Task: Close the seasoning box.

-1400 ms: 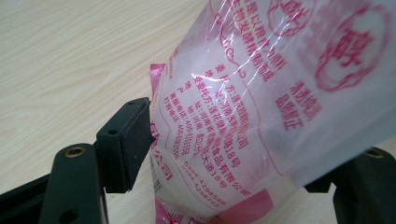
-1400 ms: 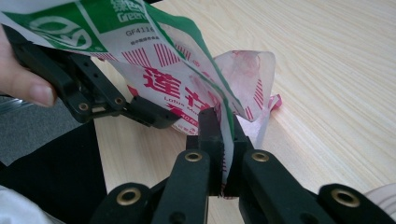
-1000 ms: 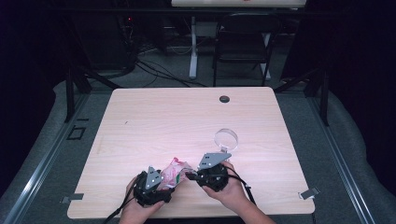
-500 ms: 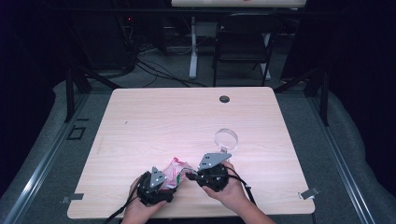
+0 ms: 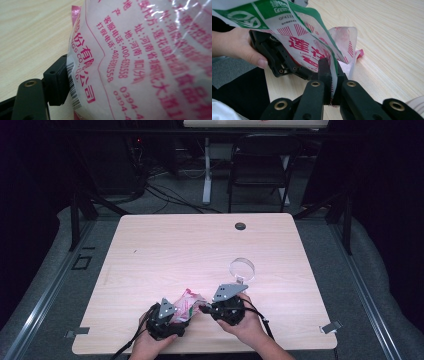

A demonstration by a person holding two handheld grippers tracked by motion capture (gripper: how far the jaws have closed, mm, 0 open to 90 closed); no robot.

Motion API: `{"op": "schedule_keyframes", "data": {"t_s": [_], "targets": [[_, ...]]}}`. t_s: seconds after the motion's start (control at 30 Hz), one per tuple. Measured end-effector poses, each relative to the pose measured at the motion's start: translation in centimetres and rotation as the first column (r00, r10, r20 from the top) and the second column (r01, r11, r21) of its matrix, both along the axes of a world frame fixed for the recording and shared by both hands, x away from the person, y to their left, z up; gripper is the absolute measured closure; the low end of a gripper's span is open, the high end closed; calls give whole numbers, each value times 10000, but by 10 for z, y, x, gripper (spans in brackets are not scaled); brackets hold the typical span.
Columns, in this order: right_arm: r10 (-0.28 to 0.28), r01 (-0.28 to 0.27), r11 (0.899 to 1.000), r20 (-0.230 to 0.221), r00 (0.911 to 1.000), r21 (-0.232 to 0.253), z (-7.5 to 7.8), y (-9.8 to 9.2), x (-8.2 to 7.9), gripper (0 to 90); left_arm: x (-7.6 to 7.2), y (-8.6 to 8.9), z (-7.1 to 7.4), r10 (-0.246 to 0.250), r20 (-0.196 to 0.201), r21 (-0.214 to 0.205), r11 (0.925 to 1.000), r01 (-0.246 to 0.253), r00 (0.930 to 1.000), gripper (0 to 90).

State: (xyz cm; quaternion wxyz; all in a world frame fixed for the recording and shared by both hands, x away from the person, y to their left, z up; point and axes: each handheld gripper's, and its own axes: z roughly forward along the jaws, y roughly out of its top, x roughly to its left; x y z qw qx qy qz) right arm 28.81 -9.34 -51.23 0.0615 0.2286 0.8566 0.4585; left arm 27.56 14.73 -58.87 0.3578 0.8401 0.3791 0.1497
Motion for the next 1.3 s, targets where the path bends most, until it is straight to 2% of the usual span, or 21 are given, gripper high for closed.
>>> {"op": "schedule_keyframes", "data": {"t_s": [0.27, 0.43, 0.6, 0.8, 1.13, 1.3], "targets": [[-30, 30, 10000, -7, 10000, 32, 0, 0, 0, 900, 0, -1, 0, 130, 72, 97, 9999, -130, 9999, 229], [-34, 34, 10000, 5, 10000, 16, 1, 0, 0, 900, -1, -1, 1, 199, 137, 21, 9998, -199, 9997, 305], [-21, 21, 10000, 15, 10000, 28, 1, -1, 1, 900, -3, -2, 1, 283, 374, 60, 9996, -286, 9989, 381], [-107, 107, 9999, -8, 9999, 117, 1, -1, 2, 900, -6, -4, 1, 149, 764, 335, 9993, -175, 9970, 460], [-74, 73, 9999, 40, 10000, 135, 2, -2, 1, 900, -7, -5, 2, 98, 1064, 252, 9996, -125, 9943, 529], [-156, 155, 9997, 58, 9999, 162, 3, -4, 2, 900, -8, -9, 4, 24, 1243, 481, 9988, -84, 9922, 551]]}}
